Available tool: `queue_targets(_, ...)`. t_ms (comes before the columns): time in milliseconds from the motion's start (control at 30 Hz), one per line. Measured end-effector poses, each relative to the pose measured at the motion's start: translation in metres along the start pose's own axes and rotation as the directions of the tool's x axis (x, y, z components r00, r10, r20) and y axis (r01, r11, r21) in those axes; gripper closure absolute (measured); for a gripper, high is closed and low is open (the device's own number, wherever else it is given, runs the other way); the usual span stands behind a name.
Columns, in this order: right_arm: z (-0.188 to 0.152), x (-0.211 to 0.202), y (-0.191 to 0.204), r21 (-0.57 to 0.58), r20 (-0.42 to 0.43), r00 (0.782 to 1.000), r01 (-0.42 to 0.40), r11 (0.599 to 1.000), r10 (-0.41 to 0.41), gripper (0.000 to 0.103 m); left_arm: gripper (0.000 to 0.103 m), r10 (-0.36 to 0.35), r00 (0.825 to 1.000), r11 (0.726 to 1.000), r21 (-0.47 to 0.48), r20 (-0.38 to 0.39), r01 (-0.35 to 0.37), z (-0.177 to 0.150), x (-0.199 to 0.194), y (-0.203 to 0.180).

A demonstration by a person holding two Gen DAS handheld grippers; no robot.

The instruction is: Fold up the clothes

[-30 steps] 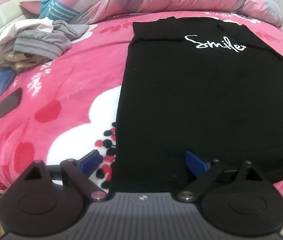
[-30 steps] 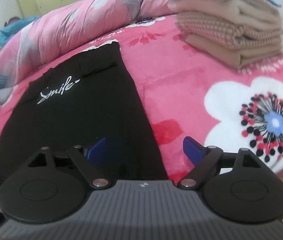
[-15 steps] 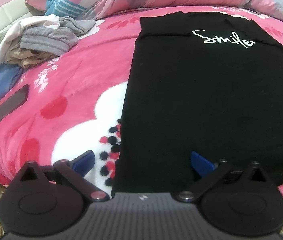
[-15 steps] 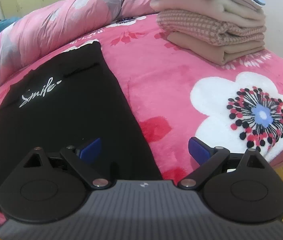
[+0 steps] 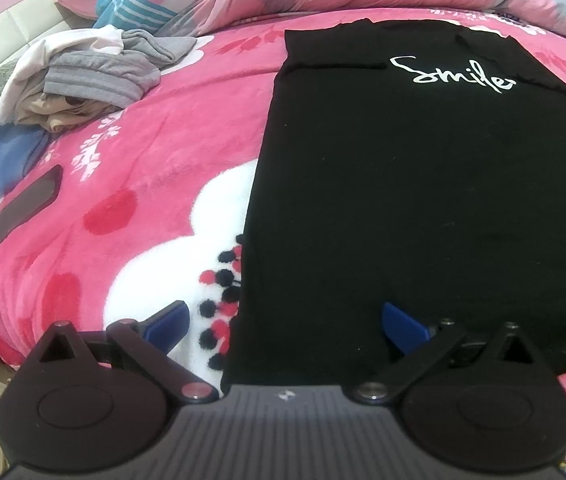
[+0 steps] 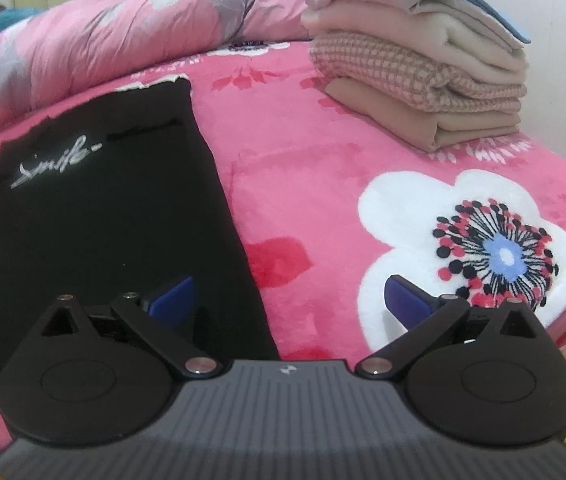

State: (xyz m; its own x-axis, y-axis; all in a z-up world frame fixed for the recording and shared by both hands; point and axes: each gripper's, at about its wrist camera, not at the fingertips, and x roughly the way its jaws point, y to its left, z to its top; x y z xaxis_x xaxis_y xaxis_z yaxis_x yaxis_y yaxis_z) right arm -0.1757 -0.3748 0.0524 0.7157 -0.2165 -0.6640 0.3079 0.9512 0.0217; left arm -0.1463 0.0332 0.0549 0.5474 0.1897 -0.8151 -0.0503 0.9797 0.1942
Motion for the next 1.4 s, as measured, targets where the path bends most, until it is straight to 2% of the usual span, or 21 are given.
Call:
queue_targets(333,-0.002,0.001,0.003,-0.036,0.003,1.0,-0.003,0.999,0.003,0.001,0.0,0.01,1.0,1.0,-0.001,0.0,-0.01,0.0,0.0,0.0)
queue_targets(533,-0.004,-0.002,0.013,-0.077,0.02,1.0,-0.015,0.997,0.016,0.001,0.0,-0.016,1.0,0.999,-0.035,0.007,0.017,-0.004,0.0,0.006)
queue_targets(633,-0.005,-0.007,0.015,-0.114,0.056,0.998,0.003,0.994,0.004,0.001,0.0,-0.058,0.997,0.997,-0.047,0.052,0.06,-0.013,-0.003,0.015)
queue_targets(833,-0.009,-0.014,0.015,-0.176,0.142,0.99,0.049,0.983,-0.024,0.001,0.0,-0.141,0.979,0.99,0.014,0.147,0.14,-0.039,-0.013,0.028)
queue_targets(1133,-0.015,-0.007,0.016,-0.131,0.096,0.995,0.04,0.991,-0.028,0.001,0.0,-0.208,0.958,0.978,0.037,0.197,0.205,-0.05,-0.02,0.029)
queue_targets(1400,-0.024,0.005,0.015,-0.043,0.018,0.997,-0.069,0.997,0.07,0.001,0.0,-0.26,0.943,0.964,-0.002,0.206,0.266,-0.049,-0.014,0.031)
